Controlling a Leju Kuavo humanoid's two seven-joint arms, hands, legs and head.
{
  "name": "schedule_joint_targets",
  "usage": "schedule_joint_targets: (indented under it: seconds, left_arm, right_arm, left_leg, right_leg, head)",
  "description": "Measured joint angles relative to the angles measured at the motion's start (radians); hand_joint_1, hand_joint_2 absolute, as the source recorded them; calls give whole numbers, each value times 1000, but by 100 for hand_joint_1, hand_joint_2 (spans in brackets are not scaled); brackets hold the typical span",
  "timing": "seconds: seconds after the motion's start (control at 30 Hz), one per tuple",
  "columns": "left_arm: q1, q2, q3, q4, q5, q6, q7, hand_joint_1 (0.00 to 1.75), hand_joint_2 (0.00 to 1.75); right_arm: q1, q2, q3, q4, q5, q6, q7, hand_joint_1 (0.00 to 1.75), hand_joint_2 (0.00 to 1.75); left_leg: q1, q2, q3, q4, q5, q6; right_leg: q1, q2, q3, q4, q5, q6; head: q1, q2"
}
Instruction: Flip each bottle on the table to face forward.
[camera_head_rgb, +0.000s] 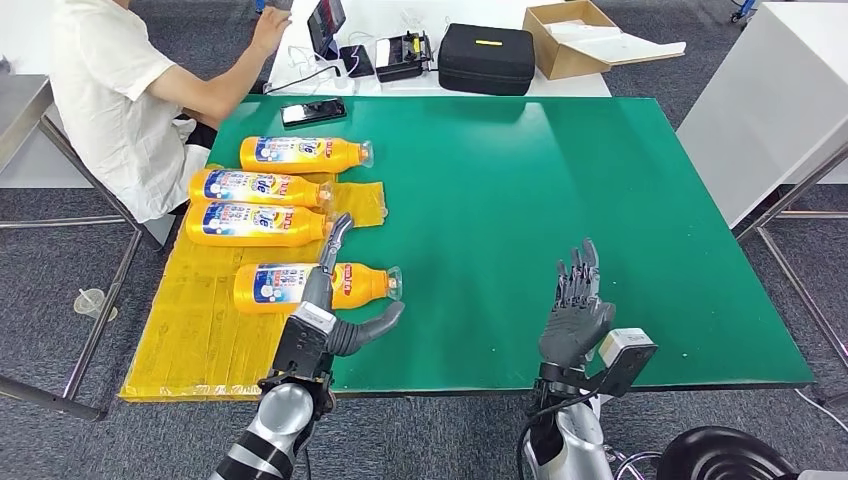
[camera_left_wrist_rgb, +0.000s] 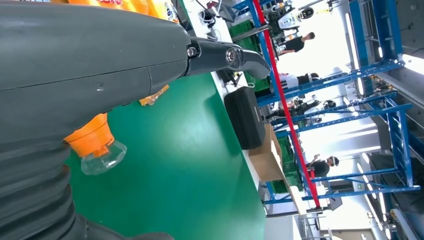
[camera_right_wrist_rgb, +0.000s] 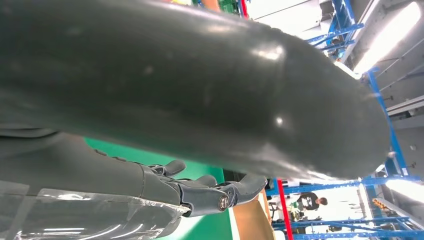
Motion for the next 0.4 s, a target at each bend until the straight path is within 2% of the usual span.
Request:
schedule_joint_targets:
  seconds: [0.07, 0.2, 0.3, 0.33, 0.37, 0.4]
  left_arm:
    - [2, -3, 2, -2, 32, -3, -1, 0, 175]
    - [24, -18, 12, -11, 218, 7, -5, 0, 175]
    - [33, -24, 7, -12, 320, 46, -14, 0, 44]
    - [34, -25, 2, -12, 339, 59, -16, 0, 44]
    - [34, -26, -3, -12, 352, 71, -16, 0, 87]
    - [34, -26, -5, -12, 358, 76, -16, 0, 116]
  right_arm:
    - [2, 1, 0, -5, 8, -16, 0, 0, 0]
    - [32, 11, 28, -61, 34, -116, 0, 0, 0]
    - [58, 9, 98, -119, 54, -172, 0, 0, 0]
    - [62, 4, 127, -125, 62, -186, 2, 0, 0]
    - [64, -2, 153, -125, 68, -200, 10, 0, 0]
    - [65, -5, 166, -124, 70, -205, 13, 0, 0]
  left_leg:
    - [0, 0, 0, 0, 0, 0]
    - [0, 0, 0, 0, 0, 0]
    - [0, 0, 0, 0, 0, 0]
    - [0, 0, 0, 0, -1, 0]
    - [0, 0, 0, 0, -1, 0]
    - [0, 0, 0, 0, -1, -1]
  right_leg:
    - [0, 0, 0, 0, 0, 0]
    - [0, 0, 0, 0, 0, 0]
    - [0, 0, -1, 0, 0, 0]
    - [0, 0, -1, 0, -1, 0]
    - [0, 0, -1, 0, -1, 0]
    - [0, 0, -1, 0, -1, 0]
  head:
    - [0, 0]
    - [0, 0]
    - [0, 0]
    - [0, 0]
    - [0, 0]
    - [0, 0]
